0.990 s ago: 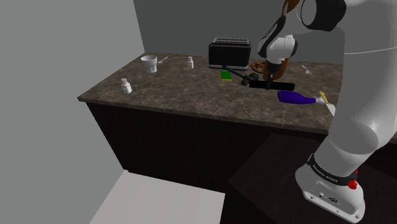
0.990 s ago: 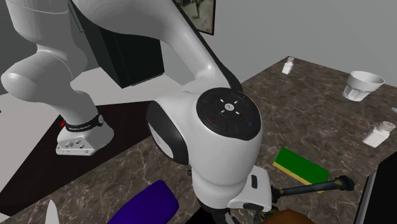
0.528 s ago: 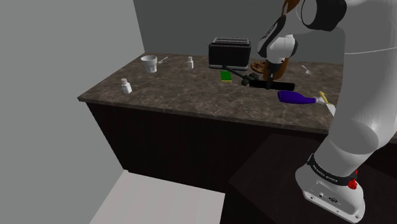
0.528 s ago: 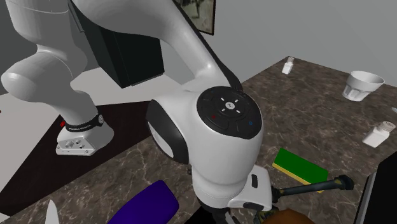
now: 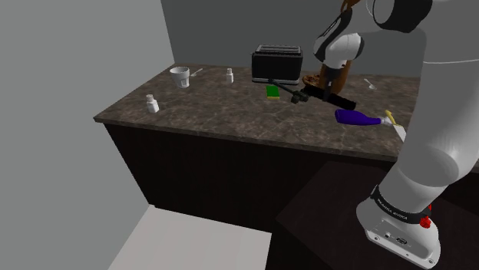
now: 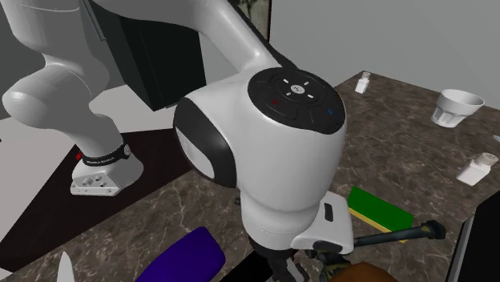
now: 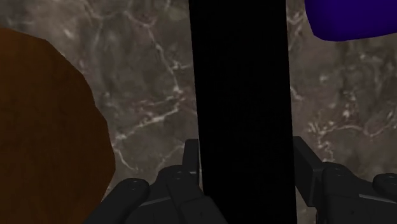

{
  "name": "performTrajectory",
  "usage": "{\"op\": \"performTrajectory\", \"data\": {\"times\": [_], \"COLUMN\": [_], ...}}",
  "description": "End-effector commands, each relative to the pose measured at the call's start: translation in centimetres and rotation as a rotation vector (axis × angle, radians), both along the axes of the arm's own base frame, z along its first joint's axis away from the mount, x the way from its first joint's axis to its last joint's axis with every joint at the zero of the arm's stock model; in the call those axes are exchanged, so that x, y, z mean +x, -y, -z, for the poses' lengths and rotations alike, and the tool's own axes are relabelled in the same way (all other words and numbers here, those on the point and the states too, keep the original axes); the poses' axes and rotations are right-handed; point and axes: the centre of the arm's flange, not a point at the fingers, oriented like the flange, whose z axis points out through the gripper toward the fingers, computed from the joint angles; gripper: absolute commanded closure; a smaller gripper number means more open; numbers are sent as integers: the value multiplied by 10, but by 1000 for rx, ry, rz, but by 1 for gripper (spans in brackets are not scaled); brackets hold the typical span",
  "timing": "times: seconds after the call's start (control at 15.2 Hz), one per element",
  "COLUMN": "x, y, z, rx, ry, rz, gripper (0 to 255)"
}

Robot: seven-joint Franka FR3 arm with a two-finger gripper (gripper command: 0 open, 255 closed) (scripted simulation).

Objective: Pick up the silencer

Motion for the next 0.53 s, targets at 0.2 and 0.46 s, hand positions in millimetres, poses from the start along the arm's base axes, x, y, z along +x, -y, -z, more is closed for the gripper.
{"op": "performTrajectory", "data": {"times": [0.2,0.46], "x": [-1,-1], "y": [1,1], "z": [-27,-39], "rx": [-1,-1], "ry": [1,1], "rz": [0,0], "gripper": [255,255]}}
